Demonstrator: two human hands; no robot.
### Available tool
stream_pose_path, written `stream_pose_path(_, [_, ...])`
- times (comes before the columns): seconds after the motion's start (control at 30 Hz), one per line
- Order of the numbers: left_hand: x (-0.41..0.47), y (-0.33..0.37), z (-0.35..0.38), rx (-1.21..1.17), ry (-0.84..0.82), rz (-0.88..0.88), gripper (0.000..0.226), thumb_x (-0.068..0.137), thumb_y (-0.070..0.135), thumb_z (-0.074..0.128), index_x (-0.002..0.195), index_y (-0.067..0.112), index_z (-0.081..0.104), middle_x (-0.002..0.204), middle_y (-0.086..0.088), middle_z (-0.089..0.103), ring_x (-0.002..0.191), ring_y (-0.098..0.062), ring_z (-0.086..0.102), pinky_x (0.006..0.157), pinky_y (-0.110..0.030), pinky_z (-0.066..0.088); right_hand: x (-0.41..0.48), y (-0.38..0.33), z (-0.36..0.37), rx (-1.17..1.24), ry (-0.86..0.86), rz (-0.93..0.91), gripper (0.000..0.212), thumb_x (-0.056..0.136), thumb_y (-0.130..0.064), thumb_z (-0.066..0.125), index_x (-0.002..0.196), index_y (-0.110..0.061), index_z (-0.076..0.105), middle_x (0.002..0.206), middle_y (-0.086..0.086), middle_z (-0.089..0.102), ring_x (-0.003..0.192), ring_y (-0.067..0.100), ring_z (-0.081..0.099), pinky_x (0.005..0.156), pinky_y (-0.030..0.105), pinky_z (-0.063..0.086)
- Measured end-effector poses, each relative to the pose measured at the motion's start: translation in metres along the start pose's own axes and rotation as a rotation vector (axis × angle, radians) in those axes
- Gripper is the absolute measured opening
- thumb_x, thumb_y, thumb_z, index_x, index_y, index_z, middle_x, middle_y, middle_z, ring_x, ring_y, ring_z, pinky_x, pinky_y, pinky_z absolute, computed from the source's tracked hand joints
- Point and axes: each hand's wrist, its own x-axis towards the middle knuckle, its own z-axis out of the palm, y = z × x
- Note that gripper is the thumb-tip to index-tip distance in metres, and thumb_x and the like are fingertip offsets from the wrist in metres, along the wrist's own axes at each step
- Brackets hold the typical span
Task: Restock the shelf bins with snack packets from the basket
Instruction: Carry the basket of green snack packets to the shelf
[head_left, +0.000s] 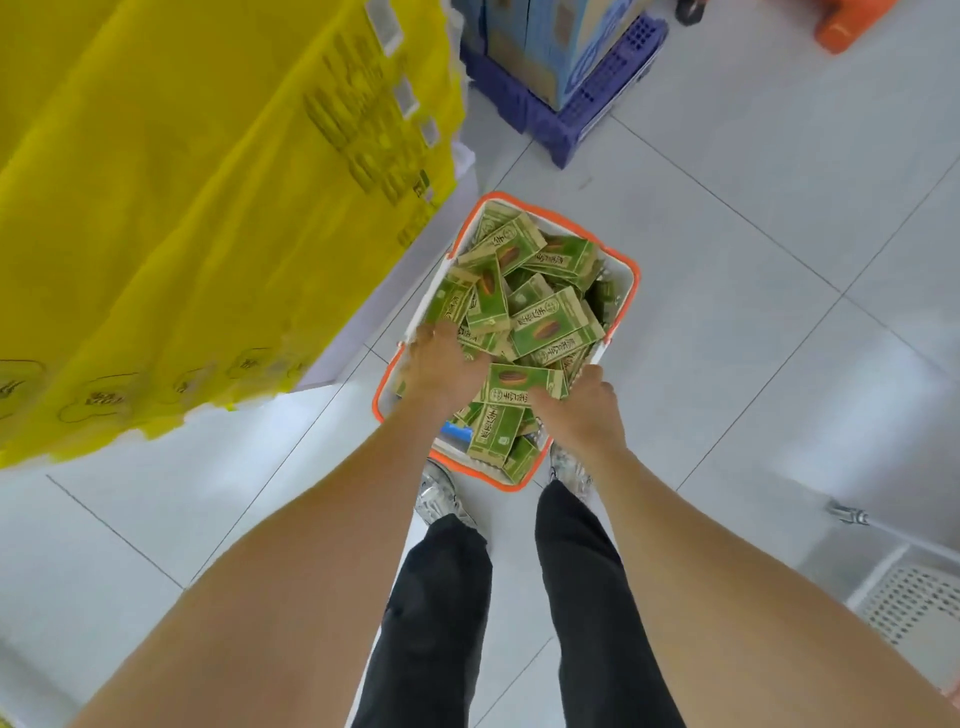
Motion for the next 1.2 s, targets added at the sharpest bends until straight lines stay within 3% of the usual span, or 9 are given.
stream_pose_path(0.17, [0.075,-0.023,0.057,0.095,0.038,-0.022,0.112,0.085,0.062,0.072,0.165,0.014,0.010,0.174,-0.012,-0.001,0.159,-0.040,0.003,0.127,-0.062,0.010,0.075,0.026,0.043,0.137,0.046,0.164,0.112,0.074,-0.057,0.073,0.157,-0.014,0.011,0.152,0.014,0.031,0.137,0.040,0.043,0.107,0.058,0.046])
stream_pose_path(0.27, [0.111,-0.031,0.072,0.083,0.086,-0.021,0.133,0.076,0.076,0.075,0.166,0.016,-0.003,0.173,-0.013,-0.015,0.158,-0.044,-0.007,0.127,-0.062,0.003,0.113,0.037,0.058,0.300,0.074,0.222,0.127,0.078,-0.048,0.081,0.162,-0.014,-0.008,0.164,0.014,0.020,0.147,0.039,0.033,0.114,0.053,0.039])
stream_pose_path(0.33, [0.132,-0.033,0.077,0.067,0.115,-0.053,0.145,0.069,0.079,0.077,0.166,0.016,-0.011,0.172,-0.015,-0.017,0.158,-0.045,-0.009,0.127,-0.062,0.001,0.133,0.042,0.066,0.380,0.080,0.234,0.133,0.076,-0.049,0.086,0.163,-0.015,-0.008,0.162,0.013,0.028,0.147,0.036,0.036,0.116,0.050,0.037])
stream_pose_path(0.47, [0.166,-0.041,0.083,0.095,0.110,-0.092,0.159,0.059,0.086,0.078,0.164,0.012,-0.015,0.173,-0.018,-0.009,0.159,-0.044,-0.006,0.127,-0.061,-0.003,0.157,0.046,0.079,0.434,0.142,0.227,0.132,0.062,-0.053,0.094,0.159,-0.021,0.011,0.147,0.010,0.033,0.140,0.034,0.041,0.113,0.052,0.041])
stream_pose_path(0.63, [0.181,-0.050,0.089,0.098,0.122,-0.042,0.157,0.051,0.088,0.080,0.165,0.029,-0.013,0.173,-0.018,-0.001,0.159,-0.043,0.000,0.124,-0.067,-0.002,0.170,0.046,0.093,0.485,0.219,0.239,0.148,0.052,-0.055,0.099,0.159,-0.031,0.000,0.152,0.011,0.027,0.145,0.038,0.031,0.118,0.058,0.033])
stream_pose_path(0.77, [0.191,-0.051,0.075,0.072,0.094,-0.051,0.165,0.038,0.088,0.085,0.160,0.044,-0.017,0.162,-0.021,0.014,0.151,-0.050,0.016,0.121,-0.066,0.021,0.166,0.046,0.095,0.437,0.260,0.192,0.150,0.052,-0.050,0.101,0.156,-0.047,-0.007,0.143,0.014,0.031,0.139,0.041,0.032,0.110,0.059,0.034])
stream_pose_path(0.9, [0.181,-0.059,0.061,0.010,-0.031,-0.081,0.166,0.036,0.079,0.093,0.154,0.056,-0.022,0.166,-0.022,0.004,0.153,-0.052,0.008,0.118,-0.070,0.028,0.151,0.046,0.086,0.333,0.232,0.123,0.149,0.049,-0.049,0.101,0.150,-0.064,-0.008,0.134,0.012,0.032,0.132,0.041,0.036,0.103,0.058,0.039])
stream_pose_path(1.0, [0.149,-0.070,0.069,-0.044,-0.031,-0.067,0.165,0.037,0.081,0.091,0.151,0.060,-0.026,0.167,-0.023,-0.003,0.154,-0.053,0.005,0.120,-0.070,0.024,0.131,0.046,0.077,0.169,0.287,0.099,0.153,0.042,-0.060,0.099,0.149,-0.065,-0.010,0.128,0.014,0.034,0.122,0.041,0.041,0.100,0.058,0.043])
stream_pose_path(1.2, [0.075,-0.055,0.041,0.030,0.032,-0.043,0.170,0.031,0.090,0.084,0.153,0.053,-0.028,0.163,-0.027,0.009,0.148,-0.053,0.020,0.116,-0.068,0.029,0.059,0.039,0.047,0.049,0.315,0.105,0.163,0.039,-0.065,0.098,0.152,-0.057,-0.020,0.127,0.018,0.035,0.114,0.041,0.043,0.098,0.057,0.043])
